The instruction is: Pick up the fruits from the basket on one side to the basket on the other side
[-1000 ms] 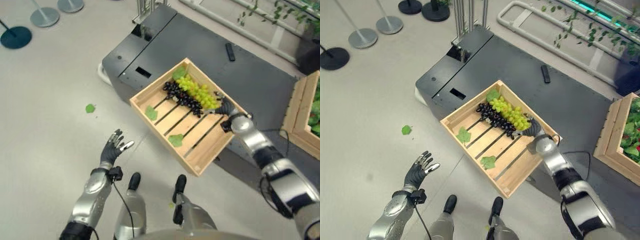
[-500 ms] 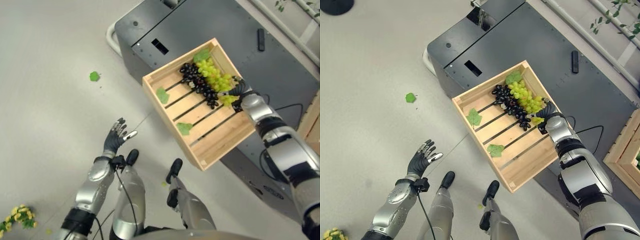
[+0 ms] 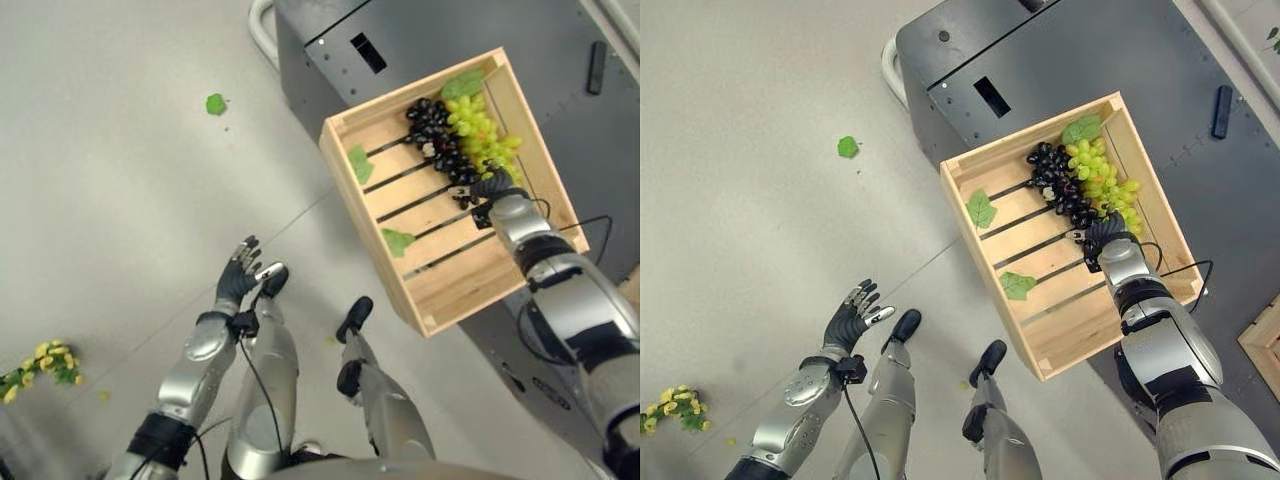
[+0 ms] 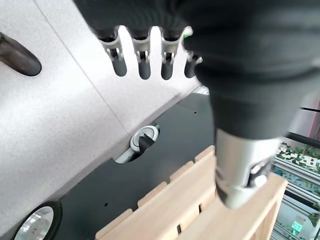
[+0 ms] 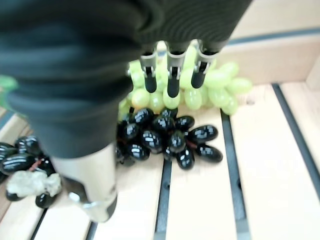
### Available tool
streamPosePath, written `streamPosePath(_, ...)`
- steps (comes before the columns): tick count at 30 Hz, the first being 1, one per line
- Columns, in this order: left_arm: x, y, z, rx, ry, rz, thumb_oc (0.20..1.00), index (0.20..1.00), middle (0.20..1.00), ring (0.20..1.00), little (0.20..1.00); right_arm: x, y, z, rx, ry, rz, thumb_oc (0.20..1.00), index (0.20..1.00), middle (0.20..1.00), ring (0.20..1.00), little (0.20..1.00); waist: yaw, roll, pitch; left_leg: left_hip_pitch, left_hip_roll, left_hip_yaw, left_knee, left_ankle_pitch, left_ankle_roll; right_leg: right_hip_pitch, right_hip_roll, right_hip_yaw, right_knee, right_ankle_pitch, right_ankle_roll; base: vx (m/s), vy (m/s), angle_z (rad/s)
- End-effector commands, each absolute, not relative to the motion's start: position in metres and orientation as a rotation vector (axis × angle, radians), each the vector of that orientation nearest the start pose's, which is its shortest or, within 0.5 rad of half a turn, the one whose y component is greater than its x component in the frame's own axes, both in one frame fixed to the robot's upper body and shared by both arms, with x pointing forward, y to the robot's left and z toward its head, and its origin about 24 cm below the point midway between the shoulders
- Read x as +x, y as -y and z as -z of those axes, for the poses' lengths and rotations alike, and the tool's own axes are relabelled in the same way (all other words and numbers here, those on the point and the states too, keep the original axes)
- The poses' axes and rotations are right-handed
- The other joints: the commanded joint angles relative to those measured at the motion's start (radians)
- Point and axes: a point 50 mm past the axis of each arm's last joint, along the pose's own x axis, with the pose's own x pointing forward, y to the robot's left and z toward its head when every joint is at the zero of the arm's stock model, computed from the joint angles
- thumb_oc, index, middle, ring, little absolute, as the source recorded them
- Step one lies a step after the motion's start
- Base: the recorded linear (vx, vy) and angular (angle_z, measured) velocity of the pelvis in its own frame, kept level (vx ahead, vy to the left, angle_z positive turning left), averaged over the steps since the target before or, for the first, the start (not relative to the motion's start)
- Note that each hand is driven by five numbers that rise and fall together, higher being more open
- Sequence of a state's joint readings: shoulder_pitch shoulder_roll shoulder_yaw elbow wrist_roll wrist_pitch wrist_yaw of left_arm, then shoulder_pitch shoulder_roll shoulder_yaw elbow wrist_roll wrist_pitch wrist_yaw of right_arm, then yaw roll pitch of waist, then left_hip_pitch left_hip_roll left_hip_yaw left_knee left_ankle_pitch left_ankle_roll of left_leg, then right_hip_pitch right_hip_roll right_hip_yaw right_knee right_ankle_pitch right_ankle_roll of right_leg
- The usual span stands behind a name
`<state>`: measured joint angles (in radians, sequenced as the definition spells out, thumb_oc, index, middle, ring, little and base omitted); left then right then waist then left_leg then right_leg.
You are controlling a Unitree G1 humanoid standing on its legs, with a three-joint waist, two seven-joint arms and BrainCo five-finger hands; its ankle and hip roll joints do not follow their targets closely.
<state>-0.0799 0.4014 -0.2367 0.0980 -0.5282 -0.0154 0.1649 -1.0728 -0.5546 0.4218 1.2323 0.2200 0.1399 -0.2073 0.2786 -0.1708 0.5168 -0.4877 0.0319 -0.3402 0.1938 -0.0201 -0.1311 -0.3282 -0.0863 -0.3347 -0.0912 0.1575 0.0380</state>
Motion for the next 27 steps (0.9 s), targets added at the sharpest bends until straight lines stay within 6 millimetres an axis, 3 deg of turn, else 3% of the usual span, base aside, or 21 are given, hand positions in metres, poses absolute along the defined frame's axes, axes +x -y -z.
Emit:
streamPosePath(1, 0.260, -0.164, -0.059, -0.146, 0.005, 0.096, 1.000, 1.000, 1.000, 1.000, 1.000, 0.398, 0.289, -0.168, -0.591, -0.216, 0.467, 1.000, 1.000, 1.000, 1.000, 1.000, 0.002, 0.055, 0.003, 0.001, 0.022, -0.002, -0.142, 0.078, -0.016, 0.037, -0.056, -0.013, 0.103, -0.214, 0.098, 0.00, 0.000, 0.00)
streamPosePath(12, 0.259, -0.153, -0.058, -0.140, 0.007, 0.135, 1.000, 1.000, 1.000, 1.000, 1.000, 0.399, 0.296, -0.196, -0.648, -0.153, 0.528, 1.000, 1.000, 1.000, 1.000, 1.000, 0.001, 0.082, 0.003, -0.091, 0.012, -0.010, -0.138, 0.097, -0.024, -0.041, -0.051, -0.034, 0.115, -0.213, 0.095, 0.00, -0.004, 0.05)
streamPosePath(27, 0.262, -0.148, -0.068, -0.129, 0.059, 0.139, 1.000, 1.000, 1.000, 1.000, 1.000, 0.411, 0.273, -0.245, -0.850, -0.027, 0.529, 1.000, 1.000, 1.000, 1.000, 1.000, 0.002, 0.092, 0.003, -0.190, -0.001, -0.034, -0.137, 0.115, -0.032, -0.122, -0.053, -0.075, 0.133, -0.217, 0.098, 0.02, -0.009, 0.05)
